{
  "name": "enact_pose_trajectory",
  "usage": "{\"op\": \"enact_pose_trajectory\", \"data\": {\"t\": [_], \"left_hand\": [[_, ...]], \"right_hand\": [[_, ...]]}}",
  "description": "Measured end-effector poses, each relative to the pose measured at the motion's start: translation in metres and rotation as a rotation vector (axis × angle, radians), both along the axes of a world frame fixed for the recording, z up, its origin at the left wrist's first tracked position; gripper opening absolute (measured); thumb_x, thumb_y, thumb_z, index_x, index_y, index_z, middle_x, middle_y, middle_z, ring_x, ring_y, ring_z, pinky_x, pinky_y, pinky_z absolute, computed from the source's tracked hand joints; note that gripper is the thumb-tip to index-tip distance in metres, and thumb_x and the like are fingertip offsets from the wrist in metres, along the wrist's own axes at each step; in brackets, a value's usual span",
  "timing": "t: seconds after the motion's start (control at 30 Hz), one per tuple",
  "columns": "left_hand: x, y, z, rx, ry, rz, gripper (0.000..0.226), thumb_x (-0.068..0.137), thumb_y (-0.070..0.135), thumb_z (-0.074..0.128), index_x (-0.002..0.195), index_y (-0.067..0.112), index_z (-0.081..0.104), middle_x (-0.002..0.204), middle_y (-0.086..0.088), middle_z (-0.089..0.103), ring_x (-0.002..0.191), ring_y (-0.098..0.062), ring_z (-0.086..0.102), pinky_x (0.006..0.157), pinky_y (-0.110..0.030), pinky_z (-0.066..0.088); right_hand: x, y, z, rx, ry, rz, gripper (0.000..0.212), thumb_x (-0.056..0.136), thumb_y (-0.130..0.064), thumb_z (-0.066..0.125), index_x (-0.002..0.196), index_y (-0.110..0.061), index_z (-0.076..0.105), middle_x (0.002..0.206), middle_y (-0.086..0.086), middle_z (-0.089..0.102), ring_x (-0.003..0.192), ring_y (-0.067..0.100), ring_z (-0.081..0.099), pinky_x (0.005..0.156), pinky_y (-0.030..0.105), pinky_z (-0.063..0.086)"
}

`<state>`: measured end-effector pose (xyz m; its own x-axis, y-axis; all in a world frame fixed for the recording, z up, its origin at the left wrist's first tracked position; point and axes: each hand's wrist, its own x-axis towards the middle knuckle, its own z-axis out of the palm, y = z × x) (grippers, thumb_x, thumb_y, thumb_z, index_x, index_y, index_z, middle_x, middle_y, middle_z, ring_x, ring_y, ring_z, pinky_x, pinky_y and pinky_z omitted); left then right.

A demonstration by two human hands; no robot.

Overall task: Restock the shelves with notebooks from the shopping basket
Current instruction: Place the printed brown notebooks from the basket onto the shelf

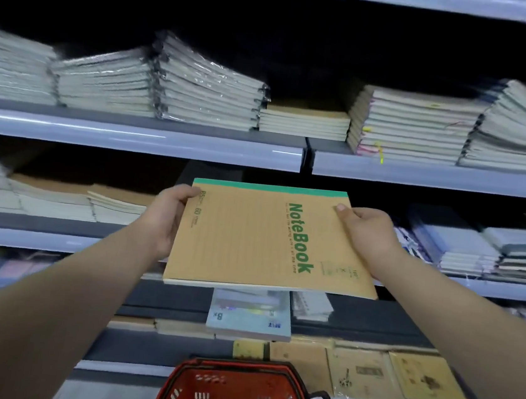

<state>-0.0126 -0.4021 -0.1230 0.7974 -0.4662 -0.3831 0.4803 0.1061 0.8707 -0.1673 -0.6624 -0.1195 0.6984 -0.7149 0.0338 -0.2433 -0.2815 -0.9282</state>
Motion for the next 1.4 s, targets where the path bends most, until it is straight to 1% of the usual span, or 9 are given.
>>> {"op": "enact_pose_trajectory", "data": {"t": [0.17,0.23,0.3,0.4,0.63,0.8,0.9,1.1,1.4], "left_hand": [[0.001,-0.014,0.031,-0.042,-0.022,-0.069,0.034,0.094,0.037,0.051,0.088,0.009,0.070,0.074,-0.010,0.072,0.058,-0.025,0.070,0.052,-0.031,0.056],[0.002,-0.019,0.041,-0.050,-0.045,-0.088,0.031,0.093,0.037,0.054,0.096,0.010,0.069,0.078,-0.009,0.072,0.063,-0.024,0.070,0.057,-0.032,0.056],[0.005,-0.023,0.048,-0.043,-0.070,-0.089,0.031,0.095,0.036,0.051,0.097,0.010,0.068,0.076,-0.007,0.072,0.061,-0.022,0.070,0.057,-0.030,0.055],[0.004,-0.029,0.058,-0.030,-0.061,-0.068,0.030,0.096,0.034,0.049,0.091,0.010,0.067,0.069,-0.006,0.071,0.055,-0.021,0.068,0.050,-0.028,0.054],[0.005,-0.035,0.075,-0.104,-0.056,0.087,0.025,0.094,0.027,0.054,0.086,0.008,0.067,0.064,-0.007,0.071,0.048,-0.023,0.067,0.042,-0.029,0.053],[0.004,-0.031,0.073,-0.165,-0.027,0.184,0.024,0.095,0.030,0.051,0.086,0.013,0.066,0.060,-0.004,0.070,0.047,-0.022,0.066,0.054,-0.031,0.050],[0.002,-0.032,0.072,-0.189,-0.020,0.242,0.023,0.098,0.027,0.047,0.091,0.012,0.064,0.061,-0.004,0.070,0.059,-0.025,0.066,0.061,-0.035,0.047],[-0.007,-0.044,0.071,-0.250,0.024,0.317,0.022,0.099,0.025,0.046,0.091,0.011,0.061,0.060,-0.006,0.070,0.069,-0.026,0.064,0.061,-0.037,0.048],[-0.015,-0.070,0.068,-0.330,0.070,0.411,0.017,0.101,0.019,0.044,0.095,0.009,0.057,0.089,-0.010,0.066,0.078,-0.025,0.063,0.072,-0.041,0.051]], "right_hand": [[0.001,-0.009,0.044,-0.075,-0.007,0.041,0.050,0.095,-0.037,0.057,0.099,0.012,0.064,0.096,0.029,0.067,0.077,0.040,0.067,0.073,0.045,0.055],[0.002,-0.016,0.060,-0.092,-0.002,0.049,0.047,0.094,-0.039,0.057,0.093,0.007,0.068,0.087,0.022,0.071,0.072,0.033,0.068,0.067,0.034,0.056],[0.004,-0.024,0.074,-0.094,-0.013,0.048,0.038,0.095,-0.038,0.058,0.081,-0.005,0.071,0.064,0.004,0.070,0.058,0.016,0.066,0.046,0.015,0.047],[0.007,-0.030,0.089,-0.066,-0.050,0.062,0.026,0.093,-0.037,0.060,0.075,-0.021,0.069,0.050,-0.012,0.065,0.040,-0.001,0.059,0.035,0.009,0.037],[0.014,-0.033,0.106,0.058,-0.162,0.104,0.023,0.090,-0.035,0.065,0.077,-0.016,0.070,0.059,-0.004,0.070,0.047,0.009,0.066,0.038,0.014,0.043],[0.020,-0.036,0.107,0.226,-0.211,0.156,0.013,0.091,-0.021,0.066,0.083,-0.011,0.069,0.066,0.004,0.073,0.055,0.016,0.069,0.046,0.023,0.050],[0.026,-0.037,0.106,0.250,-0.202,0.177,0.013,0.092,-0.018,0.063,0.082,-0.012,0.066,0.068,0.001,0.071,0.061,0.013,0.067,0.052,0.024,0.051],[0.030,-0.038,0.100,0.316,-0.230,0.176,0.010,0.094,-0.016,0.060,0.087,-0.009,0.064,0.069,0.003,0.073,0.059,0.014,0.068,0.044,0.020,0.047],[0.036,-0.039,0.090,0.408,-0.339,0.153,0.008,0.097,-0.008,0.052,0.097,-0.008,0.059,0.076,0.006,0.075,0.059,0.014,0.069,0.051,0.023,0.052]]}}
